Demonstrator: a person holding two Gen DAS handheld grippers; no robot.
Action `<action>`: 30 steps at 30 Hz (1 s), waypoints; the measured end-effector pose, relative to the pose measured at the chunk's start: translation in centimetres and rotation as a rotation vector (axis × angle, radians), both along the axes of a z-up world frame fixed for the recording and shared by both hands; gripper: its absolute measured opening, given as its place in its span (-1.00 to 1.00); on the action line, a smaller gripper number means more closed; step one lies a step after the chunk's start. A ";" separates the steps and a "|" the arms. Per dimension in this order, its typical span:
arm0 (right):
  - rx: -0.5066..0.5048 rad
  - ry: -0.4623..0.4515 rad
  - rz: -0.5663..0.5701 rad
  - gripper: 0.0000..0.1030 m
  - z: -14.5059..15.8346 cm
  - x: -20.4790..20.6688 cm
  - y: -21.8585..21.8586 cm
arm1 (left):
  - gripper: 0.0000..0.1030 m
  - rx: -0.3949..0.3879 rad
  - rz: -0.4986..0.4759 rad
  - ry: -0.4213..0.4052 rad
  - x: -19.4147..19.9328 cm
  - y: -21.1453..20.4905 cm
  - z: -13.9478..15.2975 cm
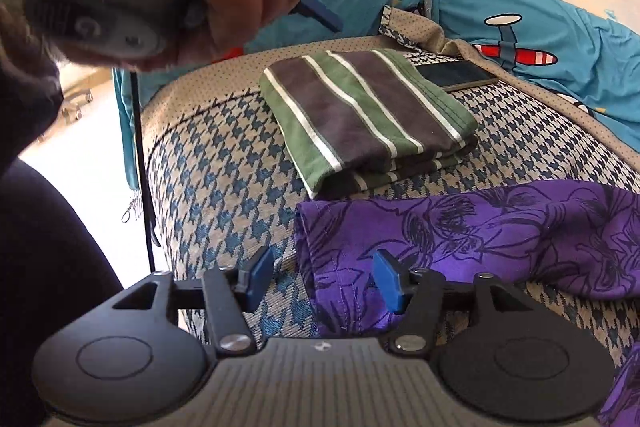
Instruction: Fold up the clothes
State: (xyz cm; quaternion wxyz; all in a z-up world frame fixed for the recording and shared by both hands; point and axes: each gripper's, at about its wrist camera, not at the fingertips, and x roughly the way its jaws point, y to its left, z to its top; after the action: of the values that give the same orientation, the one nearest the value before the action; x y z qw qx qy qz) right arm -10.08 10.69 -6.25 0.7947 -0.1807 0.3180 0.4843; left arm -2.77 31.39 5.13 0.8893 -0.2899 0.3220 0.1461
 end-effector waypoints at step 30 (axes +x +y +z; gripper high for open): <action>0.369 0.206 -0.234 -0.77 6.5 8.1 -1.6 | 1.00 -0.002 0.089 -0.041 -1.7 1.8 0.5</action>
State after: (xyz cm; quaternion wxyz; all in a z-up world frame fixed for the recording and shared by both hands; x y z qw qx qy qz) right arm -1.93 9.09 0.24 0.8284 0.0562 0.3221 0.4547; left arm -4.42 33.24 5.64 0.8882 -0.3076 0.2907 0.1791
